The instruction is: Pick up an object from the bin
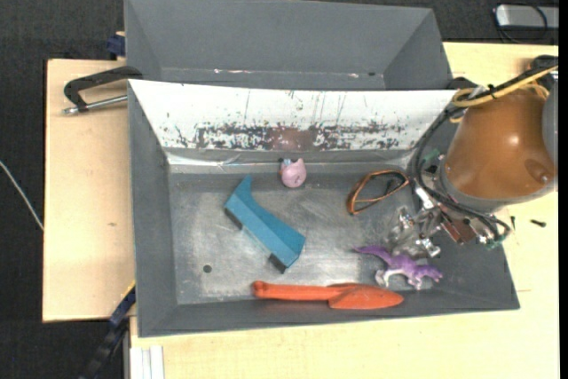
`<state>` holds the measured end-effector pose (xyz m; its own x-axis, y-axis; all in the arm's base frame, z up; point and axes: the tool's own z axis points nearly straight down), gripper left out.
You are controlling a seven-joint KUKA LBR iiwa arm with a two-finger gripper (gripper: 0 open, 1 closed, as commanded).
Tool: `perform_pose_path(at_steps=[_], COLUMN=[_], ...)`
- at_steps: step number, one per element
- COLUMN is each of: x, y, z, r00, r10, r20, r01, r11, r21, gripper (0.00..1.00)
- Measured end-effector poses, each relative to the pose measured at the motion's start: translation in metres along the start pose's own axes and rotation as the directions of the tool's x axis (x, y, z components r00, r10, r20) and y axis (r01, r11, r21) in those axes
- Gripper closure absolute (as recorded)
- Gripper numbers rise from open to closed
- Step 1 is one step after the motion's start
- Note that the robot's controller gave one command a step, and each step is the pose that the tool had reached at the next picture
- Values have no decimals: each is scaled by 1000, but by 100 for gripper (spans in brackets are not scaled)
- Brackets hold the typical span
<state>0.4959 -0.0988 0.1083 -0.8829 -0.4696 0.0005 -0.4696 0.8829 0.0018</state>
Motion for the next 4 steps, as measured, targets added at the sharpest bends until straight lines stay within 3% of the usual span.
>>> perform_pose_path(at_steps=[1,2,3,4], x=[-1,-1,-10,-10], y=[0,0,22,22], z=[-1,-1,32,33], r00=[1000,1000,916,916], r10=[-1,-1,-400,-401], r20=[4,3,-7,-8], r01=[1,1,400,401], r11=[1000,1000,916,916], r21=[2,2,7,7], gripper=[0,0,100,100])
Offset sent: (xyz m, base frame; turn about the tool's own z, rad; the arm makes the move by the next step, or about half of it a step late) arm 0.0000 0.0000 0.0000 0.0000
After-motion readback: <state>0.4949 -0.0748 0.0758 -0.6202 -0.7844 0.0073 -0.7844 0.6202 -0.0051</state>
